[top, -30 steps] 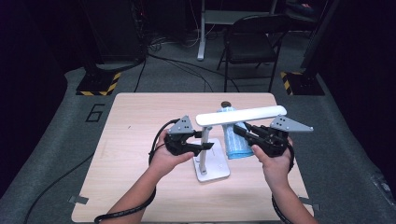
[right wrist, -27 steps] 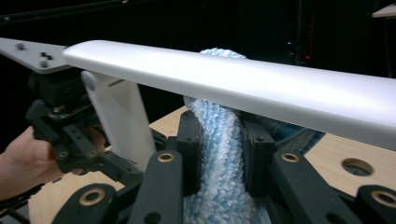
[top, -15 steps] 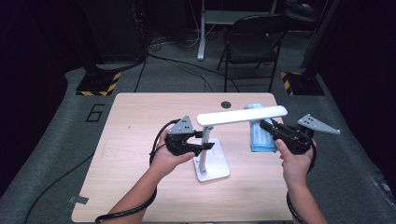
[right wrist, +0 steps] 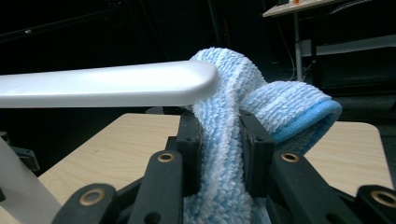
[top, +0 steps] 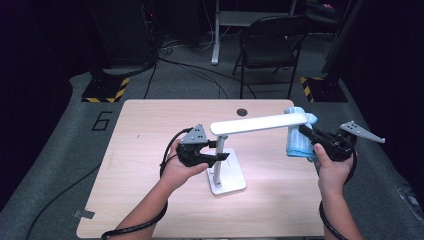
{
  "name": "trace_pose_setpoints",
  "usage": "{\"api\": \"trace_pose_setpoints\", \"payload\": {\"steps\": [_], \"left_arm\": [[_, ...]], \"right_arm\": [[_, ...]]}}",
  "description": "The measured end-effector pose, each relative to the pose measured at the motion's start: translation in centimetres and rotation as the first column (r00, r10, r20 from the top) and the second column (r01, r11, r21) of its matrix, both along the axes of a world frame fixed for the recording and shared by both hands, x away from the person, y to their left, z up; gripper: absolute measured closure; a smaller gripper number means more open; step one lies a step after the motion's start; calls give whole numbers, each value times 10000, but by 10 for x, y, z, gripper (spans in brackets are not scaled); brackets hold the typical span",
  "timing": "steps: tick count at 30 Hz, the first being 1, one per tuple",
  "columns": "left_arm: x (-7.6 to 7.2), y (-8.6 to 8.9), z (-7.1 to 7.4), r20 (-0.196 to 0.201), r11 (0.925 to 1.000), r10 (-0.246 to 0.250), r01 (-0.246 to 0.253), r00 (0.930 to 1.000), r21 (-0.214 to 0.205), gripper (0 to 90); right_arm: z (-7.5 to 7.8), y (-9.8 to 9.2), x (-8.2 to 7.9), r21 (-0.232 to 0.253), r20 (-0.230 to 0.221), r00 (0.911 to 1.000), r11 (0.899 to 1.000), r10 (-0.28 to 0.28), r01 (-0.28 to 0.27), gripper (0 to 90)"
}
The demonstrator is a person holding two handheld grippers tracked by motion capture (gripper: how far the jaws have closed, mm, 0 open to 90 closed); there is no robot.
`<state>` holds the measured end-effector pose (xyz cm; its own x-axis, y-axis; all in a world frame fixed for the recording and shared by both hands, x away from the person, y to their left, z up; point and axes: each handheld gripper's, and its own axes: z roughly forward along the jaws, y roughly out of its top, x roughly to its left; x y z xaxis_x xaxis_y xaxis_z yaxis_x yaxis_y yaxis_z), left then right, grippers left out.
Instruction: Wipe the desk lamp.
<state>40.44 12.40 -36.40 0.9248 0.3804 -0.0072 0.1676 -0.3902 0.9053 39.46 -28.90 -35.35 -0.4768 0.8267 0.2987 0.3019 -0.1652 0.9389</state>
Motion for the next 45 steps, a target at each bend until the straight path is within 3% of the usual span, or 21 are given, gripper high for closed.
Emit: {"api": "trace_pose_setpoints", "payload": {"steps": [7, 13, 22, 28, 35, 45], "left_arm": [[0, 0, 0, -8, 10000, -2, 2, 10000, 8, 525], [0, 1, 0, -89, 10000, -46, 46, 10000, 2, 525], [0, 1, -1, -50, 9999, -23, 22, 10000, -103, 525], [0, 0, -1, -46, 9999, 1, -1, 10000, -119, 525], [0, 0, -2, -38, 9999, 14, -14, 10000, -139, 525], [0, 0, -2, -42, 9998, 59, -60, 10000, -193, 525]], "right_arm": [[-1, -6, 0, 47, 7, 9999, 9999, -103, 103, 728], [1, 5, -5, -117, 181, 9998, 9999, 72, -70, 727], [7, 36, -12, -298, 315, 9921, 9922, 1218, -1208, 727], [11, 61, -17, -430, 445, 9790, 9794, 1990, -1971, 726], [16, 88, -20, -611, 614, 9565, 9576, 2852, -2816, 726], [25, 119, -37, -1189, 978, 9049, 9076, 4143, -4027, 726]]}}
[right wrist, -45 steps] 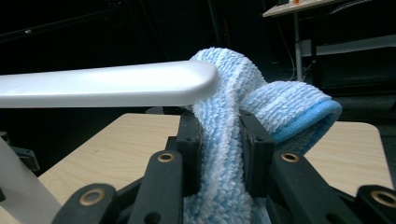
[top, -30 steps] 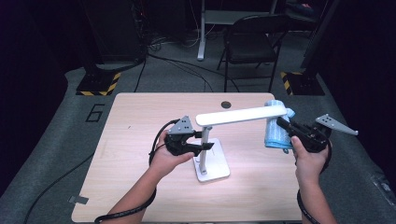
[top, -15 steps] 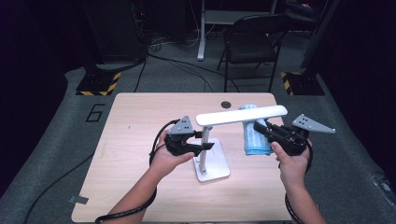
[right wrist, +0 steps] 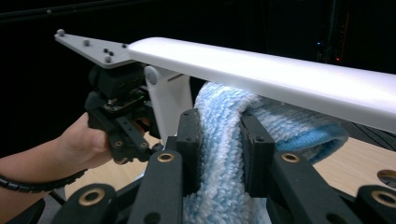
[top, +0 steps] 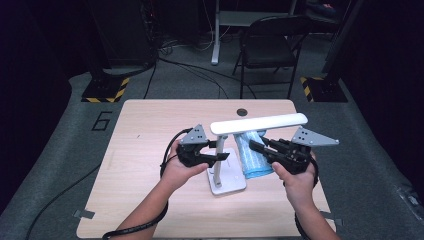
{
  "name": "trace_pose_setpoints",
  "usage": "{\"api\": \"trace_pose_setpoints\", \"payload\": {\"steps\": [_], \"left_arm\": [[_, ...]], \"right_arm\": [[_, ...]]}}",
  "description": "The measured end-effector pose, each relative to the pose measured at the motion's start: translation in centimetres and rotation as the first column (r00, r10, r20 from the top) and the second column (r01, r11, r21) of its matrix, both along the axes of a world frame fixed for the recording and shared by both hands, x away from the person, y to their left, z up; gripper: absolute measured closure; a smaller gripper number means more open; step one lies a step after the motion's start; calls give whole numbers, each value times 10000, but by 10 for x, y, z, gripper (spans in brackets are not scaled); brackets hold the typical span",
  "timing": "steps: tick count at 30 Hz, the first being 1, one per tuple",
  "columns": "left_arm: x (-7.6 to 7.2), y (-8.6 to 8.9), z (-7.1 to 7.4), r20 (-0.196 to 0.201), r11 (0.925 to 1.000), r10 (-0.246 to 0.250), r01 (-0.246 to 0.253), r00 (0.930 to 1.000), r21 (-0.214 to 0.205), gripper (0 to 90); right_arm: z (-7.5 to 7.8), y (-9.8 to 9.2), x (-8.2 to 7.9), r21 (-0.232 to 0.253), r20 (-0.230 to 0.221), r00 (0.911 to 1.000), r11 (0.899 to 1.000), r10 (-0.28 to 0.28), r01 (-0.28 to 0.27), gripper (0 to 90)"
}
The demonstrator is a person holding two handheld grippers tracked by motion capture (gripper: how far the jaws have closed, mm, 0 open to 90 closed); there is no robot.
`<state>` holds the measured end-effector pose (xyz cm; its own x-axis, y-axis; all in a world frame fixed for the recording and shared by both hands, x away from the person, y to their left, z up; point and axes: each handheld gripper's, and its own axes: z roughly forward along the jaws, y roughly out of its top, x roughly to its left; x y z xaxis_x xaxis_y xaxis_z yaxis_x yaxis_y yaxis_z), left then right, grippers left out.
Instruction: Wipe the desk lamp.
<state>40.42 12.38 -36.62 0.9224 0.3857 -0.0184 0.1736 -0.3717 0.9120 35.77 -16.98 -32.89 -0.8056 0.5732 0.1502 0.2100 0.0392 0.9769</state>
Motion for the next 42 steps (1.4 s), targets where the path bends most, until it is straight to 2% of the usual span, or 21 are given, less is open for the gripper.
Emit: {"api": "trace_pose_setpoints", "payload": {"steps": [17, 24, 29, 32, 39, 42], "left_arm": [[1, 1, -1, 12, 10000, -26, 26, 10000, -84, 523], [0, 1, -3, -96, 9997, -17, 15, 10000, -252, 521], [1, 1, -3, -117, 9996, -82, 79, 9999, -266, 520], [1, 1, -3, -146, 9996, -54, 49, 9999, -283, 519], [2, 1, -3, -194, 9996, -44, 39, 9998, -291, 518], [2, 1, -2, -200, 9996, -40, 34, 9998, -270, 518]], "right_arm": [[4, -4, -6, 9, 53, 9986, 9986, 533, -533, 727], [4, -6, -5, 130, 96, 9973, 9973, 724, -725, 728], [6, -6, -7, 5, -16, 9954, 9954, 962, -962, 729], [7, -6, -9, -209, 106, 9929, 9928, 1184, -1181, 730], [10, -9, -11, -89, 129, 9907, 9908, 1353, -1352, 730], [12, -9, -11, -183, 148, 9903, 9903, 1383, -1380, 730]]}}
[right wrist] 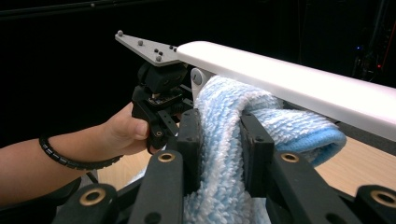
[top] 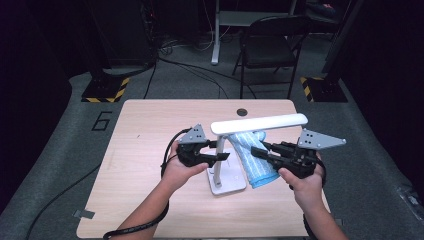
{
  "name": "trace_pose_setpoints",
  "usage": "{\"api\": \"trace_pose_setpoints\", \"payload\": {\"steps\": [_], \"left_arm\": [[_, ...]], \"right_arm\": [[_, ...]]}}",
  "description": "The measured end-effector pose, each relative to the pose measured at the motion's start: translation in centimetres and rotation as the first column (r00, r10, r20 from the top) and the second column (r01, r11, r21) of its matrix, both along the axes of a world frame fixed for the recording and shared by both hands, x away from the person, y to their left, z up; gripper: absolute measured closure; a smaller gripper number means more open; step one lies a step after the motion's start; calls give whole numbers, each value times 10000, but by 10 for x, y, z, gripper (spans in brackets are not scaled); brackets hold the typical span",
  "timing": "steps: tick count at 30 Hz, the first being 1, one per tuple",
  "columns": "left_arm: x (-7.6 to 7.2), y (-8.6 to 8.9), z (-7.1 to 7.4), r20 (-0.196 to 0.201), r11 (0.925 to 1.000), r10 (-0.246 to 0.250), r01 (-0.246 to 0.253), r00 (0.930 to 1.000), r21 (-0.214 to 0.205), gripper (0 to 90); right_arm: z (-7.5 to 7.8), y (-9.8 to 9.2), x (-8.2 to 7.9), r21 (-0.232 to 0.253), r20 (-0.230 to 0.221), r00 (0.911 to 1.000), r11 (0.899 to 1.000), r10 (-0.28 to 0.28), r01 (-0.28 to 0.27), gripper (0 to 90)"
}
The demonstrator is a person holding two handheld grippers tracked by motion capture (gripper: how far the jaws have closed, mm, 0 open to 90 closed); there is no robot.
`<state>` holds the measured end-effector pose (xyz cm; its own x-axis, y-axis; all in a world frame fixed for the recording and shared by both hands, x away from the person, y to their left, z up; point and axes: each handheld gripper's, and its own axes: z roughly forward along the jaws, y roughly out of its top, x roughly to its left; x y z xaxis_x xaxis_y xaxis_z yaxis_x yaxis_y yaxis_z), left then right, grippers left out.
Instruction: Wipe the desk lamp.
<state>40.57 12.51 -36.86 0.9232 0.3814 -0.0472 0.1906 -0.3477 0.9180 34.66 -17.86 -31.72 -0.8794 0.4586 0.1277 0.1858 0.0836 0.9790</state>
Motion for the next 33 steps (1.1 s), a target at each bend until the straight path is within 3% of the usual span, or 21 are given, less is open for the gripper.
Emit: {"api": "trace_pose_setpoints", "payload": {"steps": [14, 18, 20, 25, 30, 32, 33], "left_arm": [[1, 0, -2, -86, 9998, -31, 29, 10000, -186, 514], [2, 1, -3, -101, 9996, -38, 35, 9999, -294, 512], [2, 0, -3, -116, 9996, -26, 22, 9999, -296, 512], [2, 1, -4, -130, 9994, -13, 9, 9999, -357, 510], [2, 2, -6, -303, 9985, -72, 56, 9995, -553, 499], [3, 2, -8, -411, 9991, -106, 89, 9991, -403, 495], [3, 1, -13, -439, 9988, -140, 120, 9989, -474, 489]], "right_arm": [[2, -3, 0, 134, -178, 9996, 9997, 201, -199, 730], [3, -10, -2, 632, -211, 9986, 9969, 478, -463, 734], [13, -17, -6, 951, -23, 9992, 9946, 411, -407, 735], [26, -16, -5, 732, 220, 9990, 9965, 384, -399, 734], [34, -16, -3, 842, 147, 9988, 9953, 476, -487, 734], [41, -15, -2, 930, 158, 9985, 9942, 525, -537, 734], [50, -14, -1, 944, 371, 9978, 9938, 555, -588, 733]]}}
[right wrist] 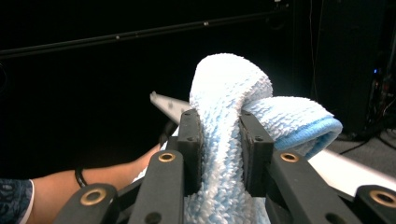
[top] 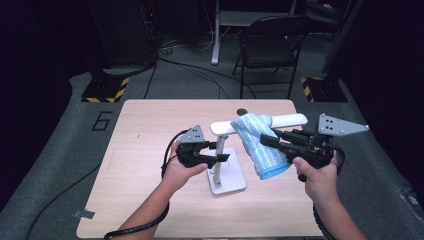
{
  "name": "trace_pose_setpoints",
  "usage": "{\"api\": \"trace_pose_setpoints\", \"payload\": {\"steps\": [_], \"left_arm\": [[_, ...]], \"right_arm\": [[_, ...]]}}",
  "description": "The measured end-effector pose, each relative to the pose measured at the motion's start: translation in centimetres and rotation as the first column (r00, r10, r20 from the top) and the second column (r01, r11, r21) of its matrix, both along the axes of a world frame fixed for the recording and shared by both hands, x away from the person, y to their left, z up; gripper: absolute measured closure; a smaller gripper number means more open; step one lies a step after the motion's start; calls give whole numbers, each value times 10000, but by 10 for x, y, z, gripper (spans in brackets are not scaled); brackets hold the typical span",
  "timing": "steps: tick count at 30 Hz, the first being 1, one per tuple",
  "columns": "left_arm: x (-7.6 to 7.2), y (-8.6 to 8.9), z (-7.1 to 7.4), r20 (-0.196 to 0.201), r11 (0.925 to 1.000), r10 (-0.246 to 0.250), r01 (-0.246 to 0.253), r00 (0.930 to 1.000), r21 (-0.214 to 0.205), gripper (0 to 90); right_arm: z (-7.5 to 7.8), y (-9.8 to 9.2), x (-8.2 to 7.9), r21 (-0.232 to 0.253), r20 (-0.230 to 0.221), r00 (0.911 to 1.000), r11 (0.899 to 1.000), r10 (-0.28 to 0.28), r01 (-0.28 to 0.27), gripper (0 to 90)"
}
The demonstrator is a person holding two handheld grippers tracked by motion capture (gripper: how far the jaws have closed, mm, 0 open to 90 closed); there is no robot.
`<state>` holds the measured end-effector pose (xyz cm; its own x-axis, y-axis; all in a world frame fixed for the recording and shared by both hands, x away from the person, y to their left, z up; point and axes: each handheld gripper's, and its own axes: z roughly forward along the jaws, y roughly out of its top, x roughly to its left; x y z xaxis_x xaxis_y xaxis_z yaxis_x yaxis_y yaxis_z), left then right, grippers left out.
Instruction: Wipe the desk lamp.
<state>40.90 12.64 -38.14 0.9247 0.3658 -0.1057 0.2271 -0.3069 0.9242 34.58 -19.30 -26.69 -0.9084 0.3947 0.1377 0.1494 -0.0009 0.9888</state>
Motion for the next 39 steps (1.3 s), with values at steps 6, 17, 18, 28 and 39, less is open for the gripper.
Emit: {"api": "trace_pose_setpoints", "payload": {"steps": [6, 17, 18, 28, 39], "left_arm": [[0, 1, -5, 64, 9999, 24, -23, 10000, -141, 490], [-2, -1, -5, 146, 9995, -33, 28, 9999, 327, 503], [-2, 0, -5, 117, 9994, -81, 77, 9999, 352, 504], [-3, 1, -9, 156, 10000, -6, 7, 9999, -79, 503], [-3, 1, -11, 79, 9997, -40, 42, 10000, -228, 501]], "right_arm": [[23, 1, 9, -83, 288, 9993, 9996, -258, 261, 732], [42, 7, 32, -380, 624, 9932, 9941, -988, 1013, 730], [43, 7, 35, -387, 703, 9922, 9936, -1033, 1062, 730], [10, 29, 58, -1176, -42, 9928, 9860, -1194, 1181, 717], [6, 51, 55, -1912, 239, 9907, 9721, -1338, 1359, 709]]}}
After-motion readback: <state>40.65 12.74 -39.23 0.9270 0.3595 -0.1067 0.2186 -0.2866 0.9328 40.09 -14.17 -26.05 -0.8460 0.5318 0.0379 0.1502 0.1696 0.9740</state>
